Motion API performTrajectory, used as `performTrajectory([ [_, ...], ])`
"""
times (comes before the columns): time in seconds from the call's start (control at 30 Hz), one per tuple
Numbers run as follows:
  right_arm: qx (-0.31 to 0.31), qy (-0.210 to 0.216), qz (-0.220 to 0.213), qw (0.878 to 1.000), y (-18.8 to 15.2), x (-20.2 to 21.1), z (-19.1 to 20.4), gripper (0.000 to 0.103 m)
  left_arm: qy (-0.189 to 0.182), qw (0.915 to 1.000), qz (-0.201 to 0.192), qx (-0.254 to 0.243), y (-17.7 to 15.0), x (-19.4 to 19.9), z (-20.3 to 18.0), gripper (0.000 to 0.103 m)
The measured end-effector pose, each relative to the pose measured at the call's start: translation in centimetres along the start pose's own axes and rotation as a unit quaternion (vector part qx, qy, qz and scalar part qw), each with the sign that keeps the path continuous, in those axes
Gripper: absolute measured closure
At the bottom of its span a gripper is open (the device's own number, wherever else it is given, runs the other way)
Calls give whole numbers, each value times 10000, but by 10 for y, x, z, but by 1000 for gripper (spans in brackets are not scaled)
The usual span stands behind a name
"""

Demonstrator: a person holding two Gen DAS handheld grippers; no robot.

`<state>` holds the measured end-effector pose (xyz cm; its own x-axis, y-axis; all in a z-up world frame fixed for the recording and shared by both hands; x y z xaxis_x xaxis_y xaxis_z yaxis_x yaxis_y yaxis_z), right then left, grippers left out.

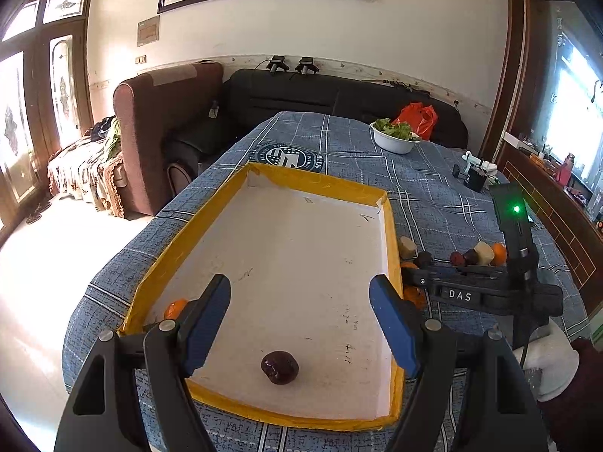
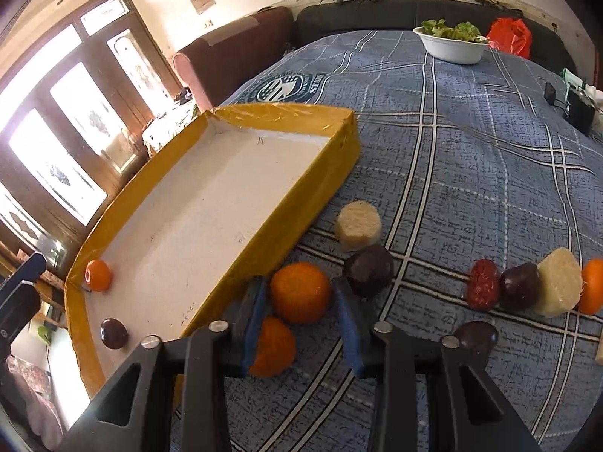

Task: Organize fruits
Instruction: 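Grasp a dark plum with the left tool while the right tool grasps an orange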

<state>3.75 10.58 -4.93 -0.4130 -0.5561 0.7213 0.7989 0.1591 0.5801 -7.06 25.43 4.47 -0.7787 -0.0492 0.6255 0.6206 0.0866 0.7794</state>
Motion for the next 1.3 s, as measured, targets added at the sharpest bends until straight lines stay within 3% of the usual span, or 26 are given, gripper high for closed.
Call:
performTrajectory([
  [0.23,10,-62,-243,9997,-13,33,-15,64,-199,9995,-77,-214,3,8,-21,27],
  [0.5,-591,-201,-831,9946,-36,95,-71,64,-549,9960,101,-693,-8,0,-78,27],
  [0.6,-937,-185,-957,9908,-41,100,-95,65,-657,9923,207,-1029,-17,-8,-109,27],
  [0.73,-1259,38,-1116,9857,-46,107,-111,65,-497,9869,359,-1496,-25,-27,-136,27],
  [0.9,-1081,4,-1193,9870,-45,109,-105,64,-539,9816,639,-1716,-28,-61,-150,37],
  [1.1,-1044,74,-1190,9874,-46,107,-104,64,-638,9736,803,-2038,-30,-78,-167,38],
  [1.3,-1362,75,-1459,9799,-45,120,-118,65,-861,9668,812,-2263,-23,-84,-204,38],
])
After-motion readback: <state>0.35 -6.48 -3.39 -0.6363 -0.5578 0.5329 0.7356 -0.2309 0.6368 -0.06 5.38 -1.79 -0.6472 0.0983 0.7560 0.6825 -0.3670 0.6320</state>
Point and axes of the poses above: each gripper's, at about its wrist camera, not at the fingertips, and x roughly against the way its jaws point, z to its left, y to its top, the point moved 9 cm from there along -x, roughly the way its jaws point, and after that the axes turned 5 degrees about y, right-handed, at the moved point
